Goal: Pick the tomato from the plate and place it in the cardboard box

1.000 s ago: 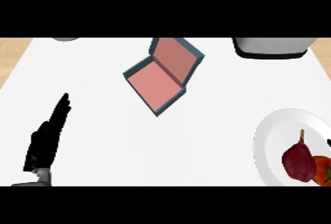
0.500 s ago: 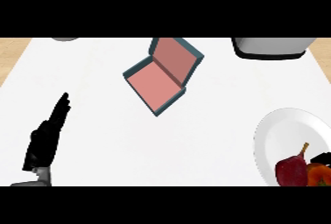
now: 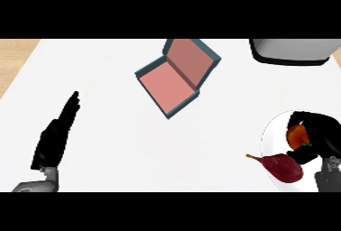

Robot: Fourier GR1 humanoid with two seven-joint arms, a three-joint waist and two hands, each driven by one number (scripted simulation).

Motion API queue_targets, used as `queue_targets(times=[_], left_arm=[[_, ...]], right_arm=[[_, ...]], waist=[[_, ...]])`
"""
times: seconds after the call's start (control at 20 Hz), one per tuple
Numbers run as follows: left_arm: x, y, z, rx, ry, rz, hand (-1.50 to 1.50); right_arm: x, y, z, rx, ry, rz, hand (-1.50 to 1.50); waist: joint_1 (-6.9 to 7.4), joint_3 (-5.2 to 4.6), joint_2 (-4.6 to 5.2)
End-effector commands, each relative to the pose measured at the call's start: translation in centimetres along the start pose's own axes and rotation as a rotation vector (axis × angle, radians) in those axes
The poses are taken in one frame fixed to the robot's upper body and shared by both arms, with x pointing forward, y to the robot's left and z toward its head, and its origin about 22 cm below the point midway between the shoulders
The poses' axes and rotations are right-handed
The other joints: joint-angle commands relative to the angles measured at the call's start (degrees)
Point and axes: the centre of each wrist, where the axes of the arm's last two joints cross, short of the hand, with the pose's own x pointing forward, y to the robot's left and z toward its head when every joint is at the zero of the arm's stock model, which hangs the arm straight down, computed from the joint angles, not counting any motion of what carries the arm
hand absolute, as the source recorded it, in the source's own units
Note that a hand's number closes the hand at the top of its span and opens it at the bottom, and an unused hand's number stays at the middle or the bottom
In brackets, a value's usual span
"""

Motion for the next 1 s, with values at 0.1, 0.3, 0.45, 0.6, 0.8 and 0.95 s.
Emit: queue_targets(times=[0.1, 0.3, 0.45, 0.6, 0.8, 0.95], left_arm=[[0.5, 0.2, 1.2, 0.014, 0.006, 0.007, 0.0], [-1.7, 1.7, 0.5, 0.04, 0.027, 0.0, 0.0], [-1.0, 1.5, 1.0, 0.045, 0.019, 0.002, 0.0], [-1.6, -1.1, 1.6, 0.041, 0.044, 0.017, 0.0], [-0.9, 0.0, 1.5, 0.045, 0.02, 0.011, 0.0], [-0.5, 1.6, 1.1, 0.033, 0.039, 0.003, 0.0]], right_arm=[[5.2, -2.2, -6.6, 0.028, -0.167, 0.037, 1.5], [6.0, -5.4, -6.9, -0.072, -0.184, 0.062, 1.5], [7.3, -8.9, -6.5, -0.097, -0.218, -0.035, 1.5], [8.7, -9.0, -5.9, -0.159, -0.376, -0.227, 1.5], [11.9, -11.0, -4.7, -0.207, -0.532, -0.398, 1.5], [12.5, -12.4, -4.4, -0.219, -0.607, -0.476, 1.5]], waist=[[-1.11, 0.4, -0.21], [-2.57, 0.34, -0.37], [-2.77, 0.33, -0.52], [-2.89, 0.35, -0.61], [-2.62, 0.35, -0.7], [-2.68, 0.35, -0.61]])
